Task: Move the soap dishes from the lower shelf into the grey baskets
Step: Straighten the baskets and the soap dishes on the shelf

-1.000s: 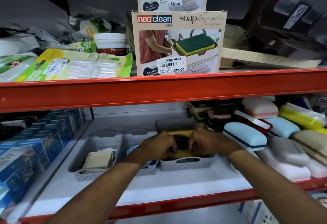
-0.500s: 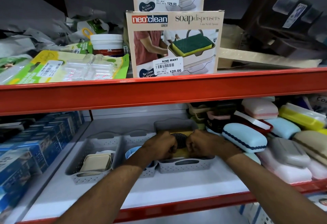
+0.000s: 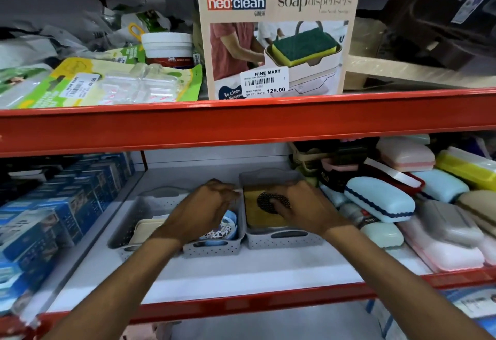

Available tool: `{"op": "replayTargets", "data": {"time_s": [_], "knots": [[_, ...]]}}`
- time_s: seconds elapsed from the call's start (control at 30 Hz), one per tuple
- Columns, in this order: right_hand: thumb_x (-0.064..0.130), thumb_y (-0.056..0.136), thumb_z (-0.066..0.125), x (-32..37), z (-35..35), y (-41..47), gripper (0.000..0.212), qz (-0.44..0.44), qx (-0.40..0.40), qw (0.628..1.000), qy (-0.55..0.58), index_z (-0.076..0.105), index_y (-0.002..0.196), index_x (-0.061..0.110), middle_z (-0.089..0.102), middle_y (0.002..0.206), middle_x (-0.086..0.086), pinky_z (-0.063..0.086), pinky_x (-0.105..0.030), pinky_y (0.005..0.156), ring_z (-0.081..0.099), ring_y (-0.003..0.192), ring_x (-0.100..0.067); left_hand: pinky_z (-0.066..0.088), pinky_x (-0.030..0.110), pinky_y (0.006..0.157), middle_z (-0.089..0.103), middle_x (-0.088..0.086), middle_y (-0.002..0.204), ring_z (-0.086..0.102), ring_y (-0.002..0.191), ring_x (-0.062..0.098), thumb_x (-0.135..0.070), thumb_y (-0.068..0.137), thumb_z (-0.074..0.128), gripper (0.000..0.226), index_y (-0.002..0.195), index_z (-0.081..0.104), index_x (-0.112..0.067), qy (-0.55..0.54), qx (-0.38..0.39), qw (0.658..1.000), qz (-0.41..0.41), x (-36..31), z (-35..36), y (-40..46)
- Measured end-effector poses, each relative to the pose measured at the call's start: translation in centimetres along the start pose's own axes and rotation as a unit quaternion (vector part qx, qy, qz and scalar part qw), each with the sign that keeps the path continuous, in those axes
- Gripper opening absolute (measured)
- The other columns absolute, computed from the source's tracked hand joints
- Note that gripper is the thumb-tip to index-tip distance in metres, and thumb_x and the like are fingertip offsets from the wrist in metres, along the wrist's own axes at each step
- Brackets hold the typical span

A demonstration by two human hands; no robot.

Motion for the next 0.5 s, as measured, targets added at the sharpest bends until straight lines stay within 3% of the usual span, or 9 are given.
{"op": "replayTargets", "data": {"time_s": [0.1, 0.17, 0.2, 0.27, 0.37, 0.5], "knots": [[0.035, 0.097, 0.049, 3.7, 0.4, 0.1, 0.028, -0.053, 0.014, 0.998, 0.043, 0.064, 0.119, 0.028, 0.072, 0.120, 0.002, 0.058, -0.040, 0.083, 0.068, 0.100, -0.020, 0.048, 0.033, 0.110, 0.064, 0.004, 0.141, 0.059, 0.129, 0.021, -0.004, 0.094, 0.055, 0.041, 0.130, 0.066, -0.020, -0.013, 0.061, 0.998, -0.019, 1.1, -0.7, -2.7], [0.038, 0.099, 0.043, 5.1, 1.5, 0.2, 0.036, -0.079, 0.084, 0.990, 0.075, 0.061, 0.129, 0.027, 0.061, 0.139, 0.006, 0.051, -0.037, 0.101, 0.062, 0.119, -0.016, 0.046, 0.030, 0.110, 0.062, 0.000, 0.143, 0.058, 0.129, 0.018, -0.013, 0.096, 0.048, 0.039, 0.131, 0.066, -0.022, -0.027, 0.125, 0.991, -0.039, 1.4, -0.6, -3.9], [0.040, 0.098, 0.041, 5.5, 1.9, 0.1, 0.039, -0.090, 0.125, 0.985, 0.083, 0.062, 0.128, 0.025, 0.060, 0.141, 0.005, 0.050, -0.038, 0.104, 0.061, 0.121, -0.017, 0.048, 0.031, 0.108, 0.062, -0.003, 0.142, 0.060, 0.127, 0.017, -0.021, 0.096, 0.043, 0.040, 0.130, 0.066, -0.025, -0.036, 0.147, 0.987, -0.046, 1.5, -0.5, -4.1], [0.042, 0.092, 0.038, 8.8, 3.0, 0.9, 0.039, -0.126, 0.175, 0.972, 0.094, 0.066, 0.111, 0.022, 0.070, 0.120, -0.003, 0.057, -0.042, 0.088, 0.068, 0.101, -0.021, 0.055, 0.038, 0.097, 0.068, -0.005, 0.134, 0.066, 0.115, 0.016, -0.036, 0.090, 0.033, 0.048, 0.123, 0.068, -0.030, -0.057, 0.161, 0.983, -0.066, 3.1, -1.7, -7.2], [0.033, 0.089, 0.043, 8.9, 3.5, 1.1, 0.024, -0.137, 0.181, 0.970, 0.081, 0.061, 0.084, 0.020, 0.064, 0.077, -0.001, 0.053, -0.042, 0.064, 0.057, 0.067, -0.016, 0.055, 0.039, 0.092, 0.069, -0.005, 0.131, 0.065, 0.113, 0.015, -0.039, 0.085, 0.028, 0.055, 0.122, 0.068, -0.030, -0.079, 0.192, 0.977, -0.051, 2.9, -1.4, -7.5], [0.035, 0.087, 0.041, 9.5, 3.8, 1.2, 0.027, -0.152, 0.182, 0.971, 0.038, 0.056, 0.073, 0.019, 0.057, 0.066, -0.002, 0.049, -0.043, 0.057, 0.054, 0.067, -0.021, 0.047, 0.034, 0.088, 0.073, 0.005, 0.118, 0.063, 0.104, 0.023, -0.033, 0.092, 0.031, 0.050, 0.120, 0.070, -0.022, -0.094, 0.201, 0.975, -0.029, 2.1, -1.3, -7.1]]}}
Point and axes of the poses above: each hand's wrist, its own y-axis towards the middle knuckle, its own z-axis out of the palm, x = y × z, the point moved 5 cm from there along y, towards the middle knuckle
